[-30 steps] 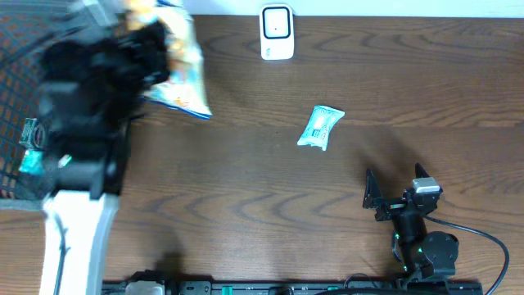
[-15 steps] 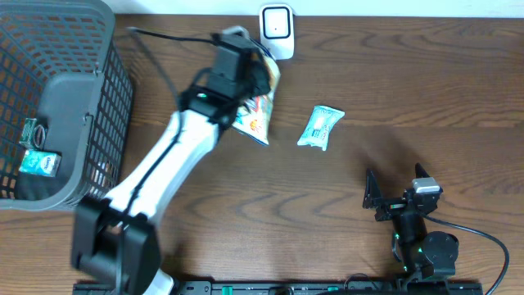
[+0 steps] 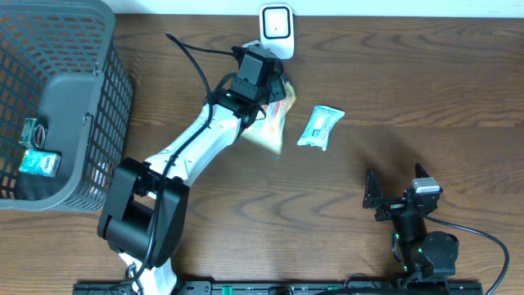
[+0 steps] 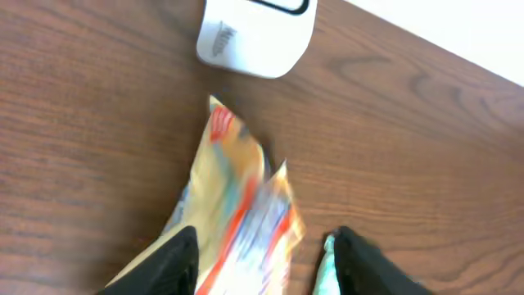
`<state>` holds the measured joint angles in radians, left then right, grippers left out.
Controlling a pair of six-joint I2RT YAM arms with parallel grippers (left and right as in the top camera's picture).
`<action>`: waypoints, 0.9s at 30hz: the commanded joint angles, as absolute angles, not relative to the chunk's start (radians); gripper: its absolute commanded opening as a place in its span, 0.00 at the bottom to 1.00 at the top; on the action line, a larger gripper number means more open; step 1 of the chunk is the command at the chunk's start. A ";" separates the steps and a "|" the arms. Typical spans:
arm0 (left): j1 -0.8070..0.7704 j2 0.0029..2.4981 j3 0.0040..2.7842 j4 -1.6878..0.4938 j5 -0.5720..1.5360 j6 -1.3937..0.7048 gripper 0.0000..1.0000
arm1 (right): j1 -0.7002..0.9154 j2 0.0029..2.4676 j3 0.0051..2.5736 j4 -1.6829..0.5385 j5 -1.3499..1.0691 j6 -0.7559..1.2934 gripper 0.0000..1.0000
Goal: Scan the item barcode
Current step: 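Carry the yellow bag past the scanner and release it on the table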
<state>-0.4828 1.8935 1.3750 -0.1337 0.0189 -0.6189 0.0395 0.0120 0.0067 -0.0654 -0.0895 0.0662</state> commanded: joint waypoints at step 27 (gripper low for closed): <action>0.222 1.283 1.390 -0.440 -0.218 -0.093 0.68 | 0.037 0.007 0.006 -0.070 -0.084 0.054 0.99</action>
<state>0.1169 1.2972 1.3758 -0.4240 -0.1795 -0.1177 0.0395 0.0120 0.0067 -0.0654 -0.0895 0.0662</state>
